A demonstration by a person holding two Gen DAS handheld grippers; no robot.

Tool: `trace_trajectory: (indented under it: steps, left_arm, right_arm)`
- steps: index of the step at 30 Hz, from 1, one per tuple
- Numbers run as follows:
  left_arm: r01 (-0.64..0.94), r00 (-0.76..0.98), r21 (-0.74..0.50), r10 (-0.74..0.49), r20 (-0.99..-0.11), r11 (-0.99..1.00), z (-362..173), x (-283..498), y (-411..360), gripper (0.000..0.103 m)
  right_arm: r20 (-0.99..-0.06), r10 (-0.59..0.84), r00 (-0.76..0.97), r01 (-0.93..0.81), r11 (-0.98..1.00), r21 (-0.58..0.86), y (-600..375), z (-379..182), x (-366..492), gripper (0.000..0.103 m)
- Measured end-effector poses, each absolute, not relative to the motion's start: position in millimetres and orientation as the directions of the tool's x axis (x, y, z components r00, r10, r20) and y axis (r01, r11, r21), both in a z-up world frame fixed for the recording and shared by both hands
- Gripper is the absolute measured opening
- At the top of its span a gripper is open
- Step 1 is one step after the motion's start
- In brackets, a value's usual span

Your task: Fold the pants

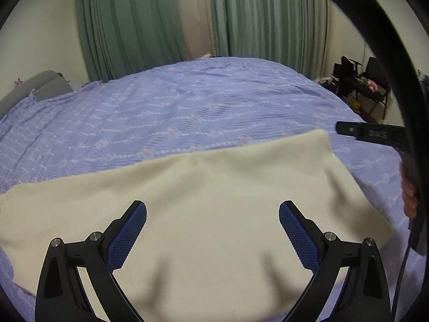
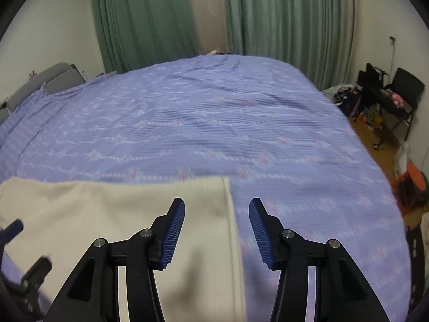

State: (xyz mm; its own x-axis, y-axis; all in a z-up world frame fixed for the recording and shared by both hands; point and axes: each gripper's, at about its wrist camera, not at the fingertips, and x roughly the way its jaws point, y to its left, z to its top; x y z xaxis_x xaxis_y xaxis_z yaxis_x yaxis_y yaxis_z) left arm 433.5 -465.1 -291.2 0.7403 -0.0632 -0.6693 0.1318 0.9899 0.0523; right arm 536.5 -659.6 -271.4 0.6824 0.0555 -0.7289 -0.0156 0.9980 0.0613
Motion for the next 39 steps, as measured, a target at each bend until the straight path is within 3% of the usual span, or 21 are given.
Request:
trace_trajectory:
  steps: [5, 12, 17, 18, 21, 23, 26, 27, 29, 31, 34, 39]
  left_arm:
    - [0.129, 0.742, 0.032, -0.075, -0.666, 0.991, -294.8, 441.1, -464.0, 0.101]
    - [0.14, 0.732, 0.034, -0.08, -0.677, 0.99, -304.9, 444.4, -464.1, 0.101]
    - [0.132, 0.729, 0.024, -0.081, -0.68, 0.991, -305.1, 446.9, -460.4, 0.101]
    - [0.132, 0.728, 0.019, -0.084, -0.681, 0.991, -304.7, 446.8, -460.0, 0.101]
    - [0.135, 0.734, 0.013, -0.091, -0.672, 0.991, -303.2, 448.0, -460.0, 0.101]
    - [0.135, 0.733, 0.026, -0.082, -0.676, 0.99, -304.5, 448.9, -462.0, 0.101]
    - [0.131, 0.731, 0.033, -0.074, -0.679, 0.991, -305.4, 447.8, -464.3, 0.101]
    - [0.132, 0.729, 0.038, -0.071, -0.68, 0.991, -305.4, 447.7, -465.1, 0.101]
    - [0.139, 0.736, 0.052, -0.068, -0.673, 0.989, -303.5, 445.4, -467.1, 0.101]
    - [0.149, 0.752, 0.067, -0.07, -0.656, 0.987, -298.8, 440.2, -470.0, 0.101]
    - [0.178, 0.77, 0.08, -0.088, -0.632, 0.981, -288.4, 429.8, -475.3, 0.101]
    - [0.212, 0.78, 0.079, -0.12, -0.614, 0.974, -274.2, 409.1, -480.0, 0.101]
  right_arm:
    - [-0.782, 0.069, 0.619, 0.023, 0.994, 0.105, -668.3, -303.8, 585.0, 0.051]
    - [-0.816, 0.018, 0.577, -0.004, 1.0, 0.019, -649.4, -329.9, 600.9, 0.047]
    - [-0.811, -0.03, 0.584, 0.029, 0.999, -0.017, -649.8, -329.8, 601.6, 0.021]
    - [-0.799, -0.057, 0.598, 0.045, 0.998, -0.038, -650.3, -323.9, 598.2, 0.006]
    - [-0.756, -0.094, 0.648, 0.072, 0.996, -0.062, -654.1, -306.2, 595.9, 0.006]
    - [-0.779, -0.133, 0.612, 0.089, 0.991, -0.099, -656.0, -313.8, 607.5, 0.006]
    - [-0.77, -0.304, 0.562, 0.163, 0.953, -0.257, -665.1, -331.5, 615.1, 0.001]
    - [-0.795, -0.271, 0.543, 0.172, 0.962, -0.211, -674.6, -334.0, 614.8, 0.002]
    - [-0.818, -0.195, 0.541, 0.185, 0.976, -0.11, -690.7, -327.4, 606.8, 0.017]
    - [-0.774, -0.204, 0.599, 0.191, 0.975, -0.109, -692.8, -306.8, 589.8, 0.062]
    - [-0.709, -0.15, 0.689, 0.161, 0.986, -0.053, -691.0, -271.3, 549.1, 0.065]
    - [-0.708, -0.025, 0.706, 0.077, 0.996, 0.041, -689.0, -252.9, 481.8, 0.065]
